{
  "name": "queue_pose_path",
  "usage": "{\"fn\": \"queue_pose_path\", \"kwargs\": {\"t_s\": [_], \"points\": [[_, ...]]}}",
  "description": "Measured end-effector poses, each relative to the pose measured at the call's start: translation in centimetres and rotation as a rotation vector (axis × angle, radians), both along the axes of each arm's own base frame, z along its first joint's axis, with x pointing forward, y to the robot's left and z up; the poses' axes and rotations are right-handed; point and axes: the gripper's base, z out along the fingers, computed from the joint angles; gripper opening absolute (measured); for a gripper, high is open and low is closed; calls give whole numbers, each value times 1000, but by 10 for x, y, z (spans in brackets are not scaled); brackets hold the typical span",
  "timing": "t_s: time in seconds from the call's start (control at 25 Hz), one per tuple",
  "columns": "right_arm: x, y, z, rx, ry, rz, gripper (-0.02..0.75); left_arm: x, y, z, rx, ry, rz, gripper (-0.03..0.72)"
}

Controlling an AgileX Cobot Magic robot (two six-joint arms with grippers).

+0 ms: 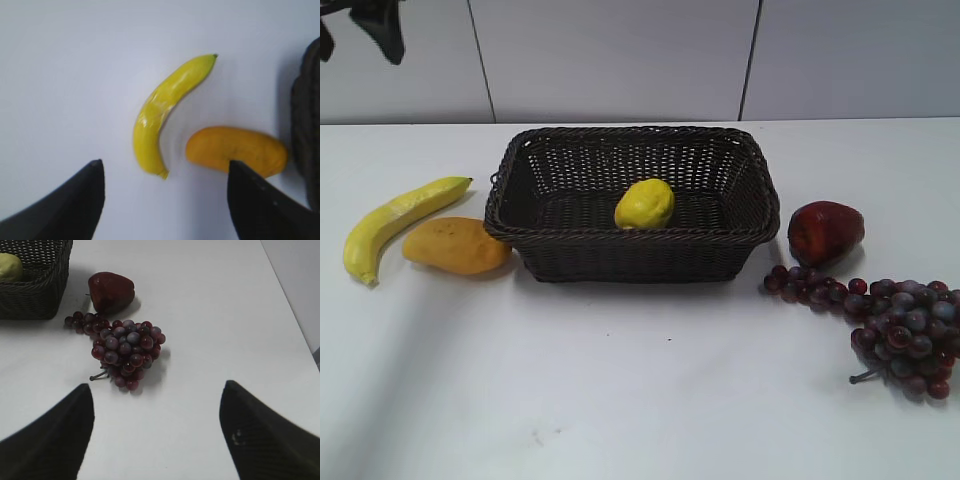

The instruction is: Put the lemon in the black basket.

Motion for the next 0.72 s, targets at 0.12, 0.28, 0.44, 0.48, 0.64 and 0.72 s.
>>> {"fn": "queue_pose_path", "kwargs": {"t_s": [0.12,0.28,0.44,0.48,0.64,0.72], "points": [[0,0,0,0,0,0,591,-24,27,-8,39,59,55,566],[0,0,0,0,0,0,591,-59,62,-21,81,139,134,565],[0,0,0,0,0,0,591,-100,79,-34,89,210,182,564],[0,0,0,0,0,0,591,-109,80,-37,89,224,186,564],[0,0,0,0,0,0,591,-149,79,-48,74,271,187,563],[0,0,0,0,0,0,591,-168,77,-53,65,276,188,563]]}}
